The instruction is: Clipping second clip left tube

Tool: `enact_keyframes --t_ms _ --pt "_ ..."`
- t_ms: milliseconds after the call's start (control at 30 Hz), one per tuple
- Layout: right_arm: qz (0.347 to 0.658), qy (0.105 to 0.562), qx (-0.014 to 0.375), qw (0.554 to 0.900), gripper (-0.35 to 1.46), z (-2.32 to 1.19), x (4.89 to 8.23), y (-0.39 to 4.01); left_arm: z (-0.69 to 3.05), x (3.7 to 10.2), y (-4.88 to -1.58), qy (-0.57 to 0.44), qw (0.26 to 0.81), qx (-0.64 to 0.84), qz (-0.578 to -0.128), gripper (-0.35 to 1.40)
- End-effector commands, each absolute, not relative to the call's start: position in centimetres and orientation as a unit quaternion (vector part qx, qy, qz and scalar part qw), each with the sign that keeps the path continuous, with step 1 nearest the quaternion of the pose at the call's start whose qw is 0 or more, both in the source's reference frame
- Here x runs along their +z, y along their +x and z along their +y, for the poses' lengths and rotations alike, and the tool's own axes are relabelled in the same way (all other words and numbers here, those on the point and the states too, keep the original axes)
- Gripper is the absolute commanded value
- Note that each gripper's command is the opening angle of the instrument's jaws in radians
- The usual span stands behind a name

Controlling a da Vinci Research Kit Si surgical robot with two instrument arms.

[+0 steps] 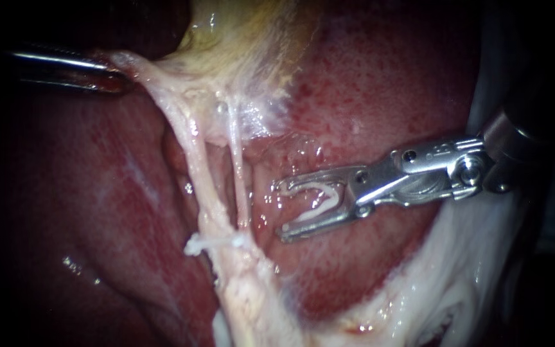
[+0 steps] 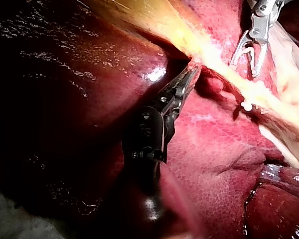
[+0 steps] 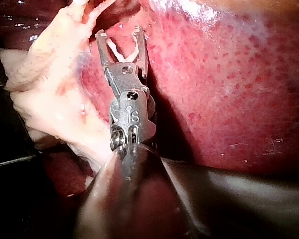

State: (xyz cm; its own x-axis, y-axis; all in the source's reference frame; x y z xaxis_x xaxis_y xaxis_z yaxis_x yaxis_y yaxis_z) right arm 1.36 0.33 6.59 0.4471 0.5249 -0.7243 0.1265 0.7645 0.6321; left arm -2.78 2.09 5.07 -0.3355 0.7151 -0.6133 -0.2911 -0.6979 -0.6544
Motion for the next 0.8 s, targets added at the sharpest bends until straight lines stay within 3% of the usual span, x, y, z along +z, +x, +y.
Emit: enact_keyframes --t_ms 33,467,800 --pt "0.51 0.319 0.126 0.789 0.42 0.33 6.59 1.36 2.09 5.07 -2.78 -0.48 0.32 0.787 -0.221 -0.35" --pt "0.511 0.324 0.125 0.786 0.43 0.29 6.49 1.35 2.09 5.08 -2.77 -0.48 0.319 0.787 -0.221 -0.35" --pt "0.517 0.354 0.15 0.765 0.42 0.19 5.89 1.49 2.09 5.11 -2.76 -0.48 0.319 0.787 -0.221 -0.35"
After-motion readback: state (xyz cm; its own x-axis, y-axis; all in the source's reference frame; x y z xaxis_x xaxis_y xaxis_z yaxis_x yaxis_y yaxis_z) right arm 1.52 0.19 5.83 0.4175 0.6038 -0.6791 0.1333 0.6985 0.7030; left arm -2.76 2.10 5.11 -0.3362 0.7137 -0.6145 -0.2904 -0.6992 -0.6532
